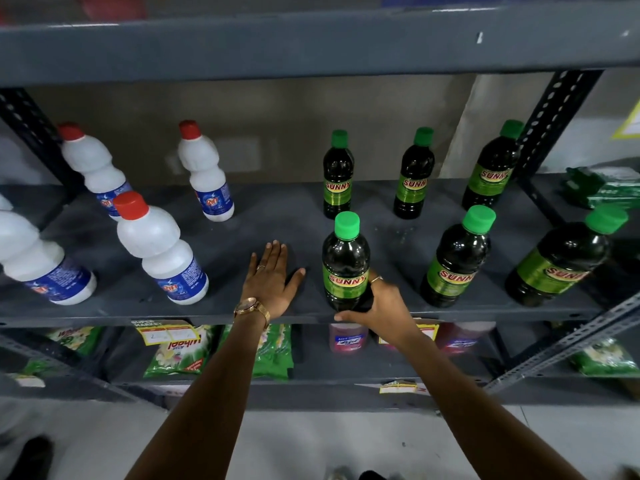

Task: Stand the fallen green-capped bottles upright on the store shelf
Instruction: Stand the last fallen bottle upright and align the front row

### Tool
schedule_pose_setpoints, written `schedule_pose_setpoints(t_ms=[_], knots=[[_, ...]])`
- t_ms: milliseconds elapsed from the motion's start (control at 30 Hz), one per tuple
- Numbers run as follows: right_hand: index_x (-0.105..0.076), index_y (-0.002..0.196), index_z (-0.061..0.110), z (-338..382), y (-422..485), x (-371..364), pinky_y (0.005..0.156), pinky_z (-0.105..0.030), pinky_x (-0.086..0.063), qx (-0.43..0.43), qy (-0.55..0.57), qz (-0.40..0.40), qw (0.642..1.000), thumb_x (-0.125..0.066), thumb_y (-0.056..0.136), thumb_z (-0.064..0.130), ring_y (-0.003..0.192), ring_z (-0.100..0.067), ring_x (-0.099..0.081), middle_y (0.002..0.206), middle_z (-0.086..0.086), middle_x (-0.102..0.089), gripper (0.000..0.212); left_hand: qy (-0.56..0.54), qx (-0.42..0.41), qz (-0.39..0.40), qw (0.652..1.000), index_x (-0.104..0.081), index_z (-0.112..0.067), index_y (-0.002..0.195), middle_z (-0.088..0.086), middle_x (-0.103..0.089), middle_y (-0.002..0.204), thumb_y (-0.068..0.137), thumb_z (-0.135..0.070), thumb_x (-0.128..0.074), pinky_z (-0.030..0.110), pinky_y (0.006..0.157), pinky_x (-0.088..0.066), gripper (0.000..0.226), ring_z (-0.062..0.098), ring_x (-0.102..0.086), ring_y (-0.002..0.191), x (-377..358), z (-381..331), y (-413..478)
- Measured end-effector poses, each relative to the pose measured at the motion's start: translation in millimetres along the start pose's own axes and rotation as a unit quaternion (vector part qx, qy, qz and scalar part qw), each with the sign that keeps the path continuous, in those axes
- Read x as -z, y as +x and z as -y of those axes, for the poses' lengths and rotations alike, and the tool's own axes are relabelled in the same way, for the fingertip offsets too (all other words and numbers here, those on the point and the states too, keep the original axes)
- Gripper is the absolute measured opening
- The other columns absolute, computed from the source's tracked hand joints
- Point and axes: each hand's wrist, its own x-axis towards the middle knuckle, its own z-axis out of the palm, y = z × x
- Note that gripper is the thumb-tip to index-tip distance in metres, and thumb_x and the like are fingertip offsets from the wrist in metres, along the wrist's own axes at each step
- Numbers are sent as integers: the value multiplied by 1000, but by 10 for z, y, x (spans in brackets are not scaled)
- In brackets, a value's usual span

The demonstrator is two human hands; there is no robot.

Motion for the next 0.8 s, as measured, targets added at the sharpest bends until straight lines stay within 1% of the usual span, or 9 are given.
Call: schedule_pose_setpoints(t_ms=[167, 300, 433, 500, 567, 633, 700, 733, 800], knots=[[-49, 123, 10, -29, 26, -34, 92, -37, -49, 17, -18, -2, 1000, -87, 59, 37, 108, -23, -60, 116, -9, -65, 79, -10, 0, -6, 1000, -5, -9, 148, 7, -2, 159, 96, -51, -24, 40, 118, 7, 70, 16, 5, 145, -6, 9, -8], [-43, 128, 22, -80, 81, -112, 95, -42, -48, 11, -25, 16, 999, -80, 56, 56, 113, -22, -56, 120, -4, -64, 89, -19, -7, -13, 1000, -9, -8, 148, 8, -5, 159, 91, -55, -19, 40, 118, 5, 75, 17, 2, 145, -36, 40, 4], [-43, 130, 19, -89, 71, -94, 97, -41, -46, 15, -27, 18, 999, -82, 60, 48, 114, -24, -55, 121, -7, -63, 86, -39, -5, -25, 999, -14, -6, 147, 10, -11, 158, 95, -50, -26, 37, 118, 2, 69, 19, -2, 145, -35, 21, -22], [-44, 131, 14, -75, 68, -75, 97, -37, -46, 27, -23, 20, 999, -85, 61, 41, 115, -25, -56, 122, -9, -63, 85, -69, 16, -50, 996, -22, -4, 145, 14, -20, 155, 94, -46, -28, 37, 118, -2, 66, 23, -9, 145, -35, 9, -73], [-37, 139, 13, -63, -4, -2, 103, -35, -42, 40, 2, 27, 999, -86, 60, 40, 125, -23, -51, 132, -8, -57, 96, -132, 61, -100, 984, -28, -3, 143, 19, -28, 152, 94, -41, -30, 43, 119, -9, 62, 27, -16, 143, -31, -57, -242], [-33, 145, 18, -97, -208, 119, 109, -31, -34, 33, 38, 30, 998, -83, 61, 47, 132, -18, -41, 142, -5, -48, 102, -232, 99, -194, 948, -27, -5, 143, 18, -29, 151, 94, -39, -33, 48, 117, -15, 60, 26, -17, 143, -11, -238, -564], [-52, 132, 25, -251, -568, 309, 103, -19, -35, 22, 50, 4, 999, -69, 62, 67, 125, -17, -49, 130, -1, -56, 84, -299, 108, -278, 906, -20, -10, 146, 11, -25, 154, 93, -38, -38, 43, 116, -18, 62, 20, -15, 143, 39, -604, -984], [-63, 116, 30, -364, -780, 421, 94, -15, -39, 22, 54, -33, 998, -62, 63, 74, 113, -16, -56, 116, 5, -62, 69, -306, 91, -291, 902, -19, -12, 146, 9, -24, 154, 92, -37, -41, 39, 116, -19, 64, 18, -16, 143, 64, -826, -1183], [-63, 85, 36, -610, -1151, 693, 77, -18, -44, 13, 65, -142, 988, -65, 65, 70, 89, -8, -59, 90, 15, -60, 39, -310, 8, -261, 914, -23, -13, 144, 7, -30, 151, 90, -37, -48, 32, 113, -23, 64, 16, -24, 141, 63, -1256, -1439]])
